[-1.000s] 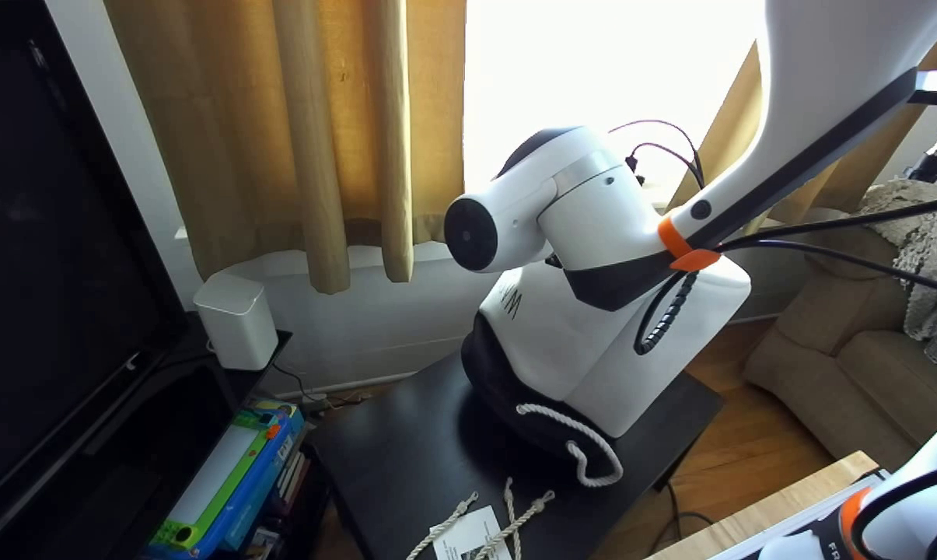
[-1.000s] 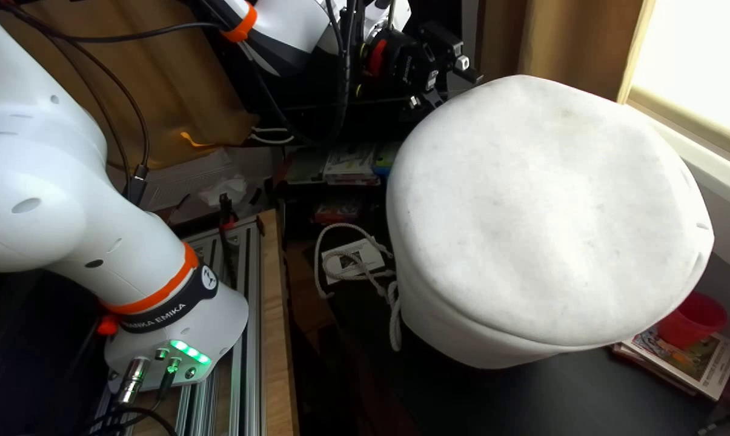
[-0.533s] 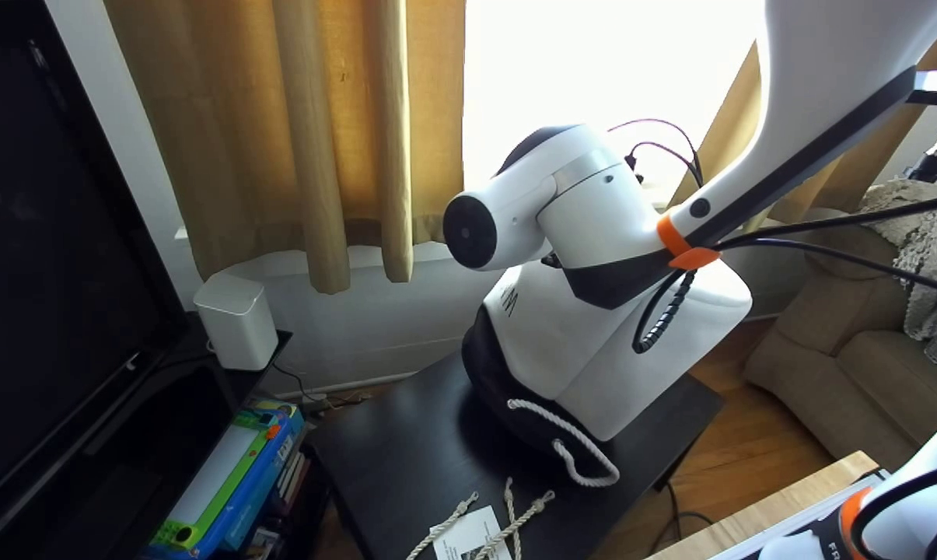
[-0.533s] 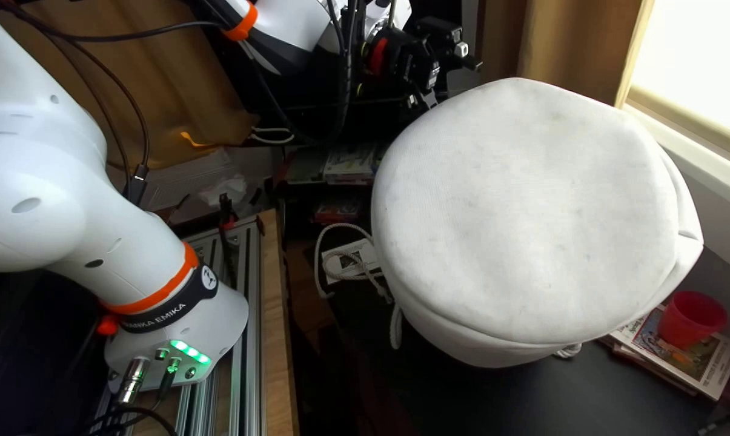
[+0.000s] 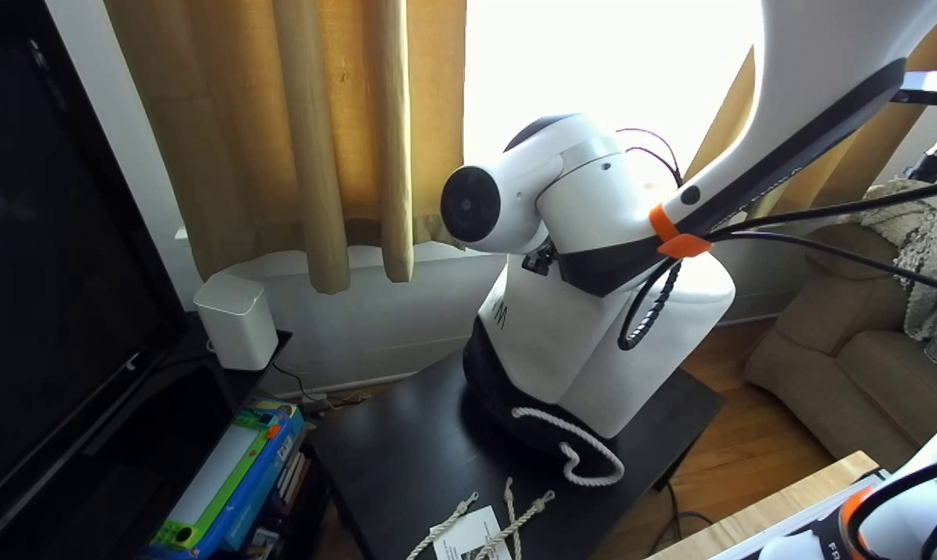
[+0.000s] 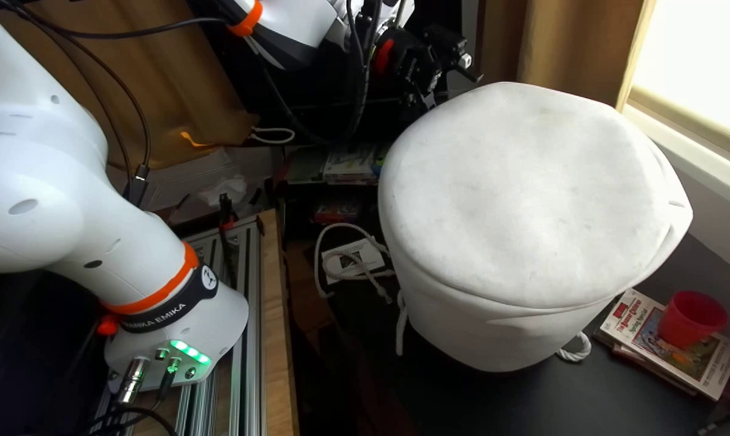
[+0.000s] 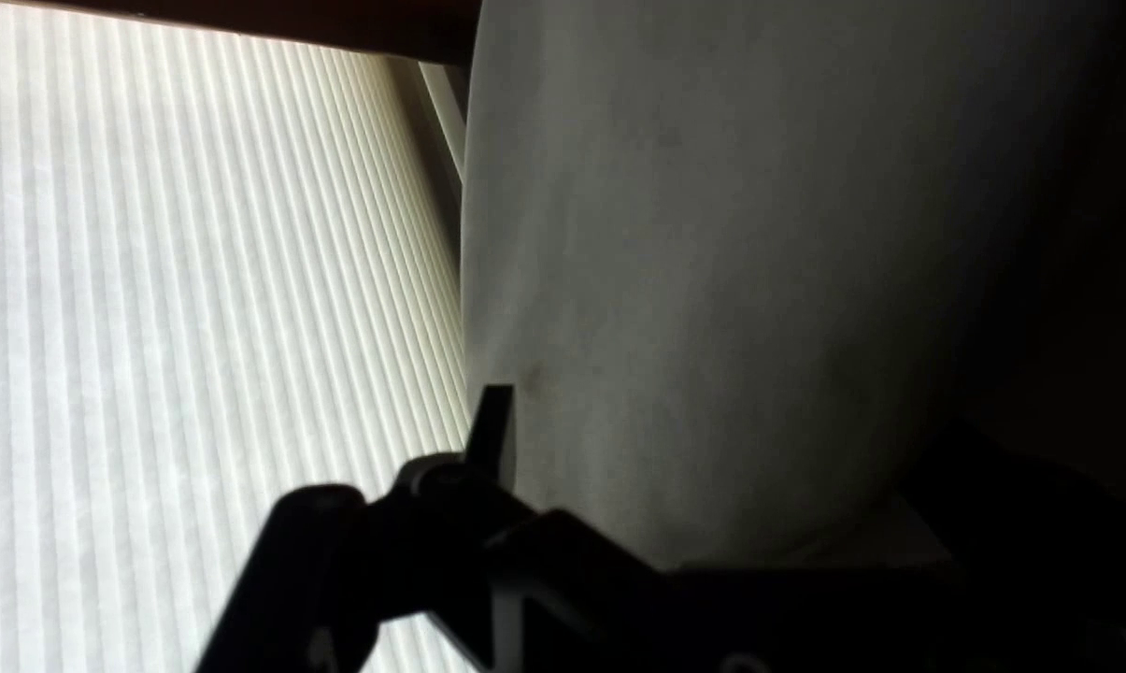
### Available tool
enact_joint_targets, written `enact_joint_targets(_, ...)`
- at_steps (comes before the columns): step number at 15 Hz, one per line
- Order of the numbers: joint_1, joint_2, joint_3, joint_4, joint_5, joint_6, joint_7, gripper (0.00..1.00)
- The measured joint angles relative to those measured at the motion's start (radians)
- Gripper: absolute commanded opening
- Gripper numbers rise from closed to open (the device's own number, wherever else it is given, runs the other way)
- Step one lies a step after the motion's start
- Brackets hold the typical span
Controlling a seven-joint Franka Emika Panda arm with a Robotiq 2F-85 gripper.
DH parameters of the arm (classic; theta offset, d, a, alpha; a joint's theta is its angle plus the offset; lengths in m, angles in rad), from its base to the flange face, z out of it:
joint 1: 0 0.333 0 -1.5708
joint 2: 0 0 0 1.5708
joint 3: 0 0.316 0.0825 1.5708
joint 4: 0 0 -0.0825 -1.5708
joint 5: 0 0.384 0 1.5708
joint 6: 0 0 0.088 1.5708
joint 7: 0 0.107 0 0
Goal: Turn the bag upside down
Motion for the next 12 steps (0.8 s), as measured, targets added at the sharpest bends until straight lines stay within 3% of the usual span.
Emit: enact_joint_targets(12,-0.043,0.003,-0.044,0.043,0.493,0.288,-0.245,1.00)
